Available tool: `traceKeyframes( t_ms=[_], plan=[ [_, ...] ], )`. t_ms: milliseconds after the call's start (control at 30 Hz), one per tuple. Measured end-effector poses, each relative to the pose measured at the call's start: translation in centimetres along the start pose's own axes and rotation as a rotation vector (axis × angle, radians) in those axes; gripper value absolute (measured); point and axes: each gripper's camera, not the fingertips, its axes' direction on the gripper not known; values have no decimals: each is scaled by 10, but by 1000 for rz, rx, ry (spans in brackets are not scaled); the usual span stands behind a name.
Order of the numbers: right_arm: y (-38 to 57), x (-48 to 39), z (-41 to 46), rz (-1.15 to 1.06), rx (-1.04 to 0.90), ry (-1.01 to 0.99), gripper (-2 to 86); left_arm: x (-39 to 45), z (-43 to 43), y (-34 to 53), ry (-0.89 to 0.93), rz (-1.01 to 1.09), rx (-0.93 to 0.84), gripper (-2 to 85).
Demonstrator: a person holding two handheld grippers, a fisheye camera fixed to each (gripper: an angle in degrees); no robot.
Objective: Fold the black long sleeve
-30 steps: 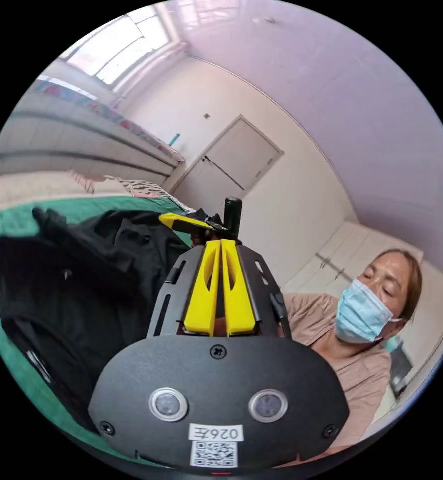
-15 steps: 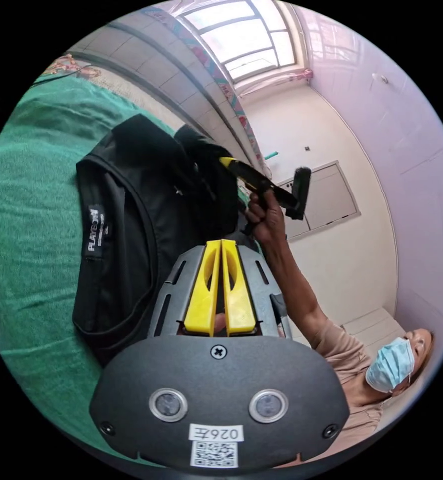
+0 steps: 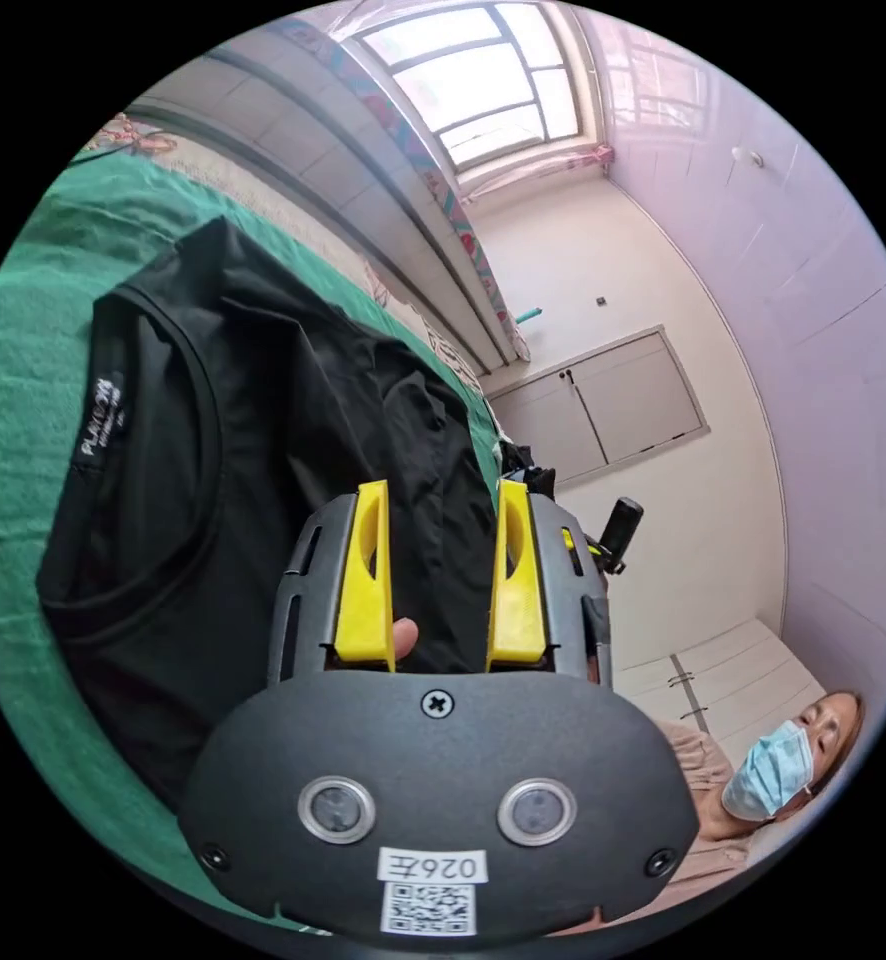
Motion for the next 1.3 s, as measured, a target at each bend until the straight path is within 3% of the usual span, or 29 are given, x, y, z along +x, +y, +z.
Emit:
traceKeyframes(
  t_ms=[200,367,433,567,667,900,933,1000,1033,1133,1300],
  plan=[
    [19,30,19,111,-31,-36,31,38,43,19,-202,65,-144,120],
    [26,51,41,168,18,-124,18,45,16,-27,-288,89,13,97],
    [26,60,52,194,20,-103,15,42,7,-64,-418,95,63,113],
    [-3,79,80,162,-28,72,9,25,9,-123,-493,71,48,94],
    [-43,97,110,108,2,236,-5,25,16,-163,-523,128,65,29],
    [-161,135,280,-50,-53,374,-9,18,129,-226,-1043,424,-183,-9],
    [-181,144,323,-79,-100,432,-10,17,149,-236,-1159,490,-213,-9],
    [-205,161,385,-104,-193,597,-11,19,161,-254,-1213,546,-200,-10],
    [-215,173,420,-130,-256,751,-11,18,161,-270,-1201,520,-190,-10],
    [-231,179,447,-180,-220,847,-12,19,148,-296,-1121,420,-166,-10],
    [-227,186,443,-111,-213,754,-11,57,104,-269,-1040,443,-44,-10]
  ],
)
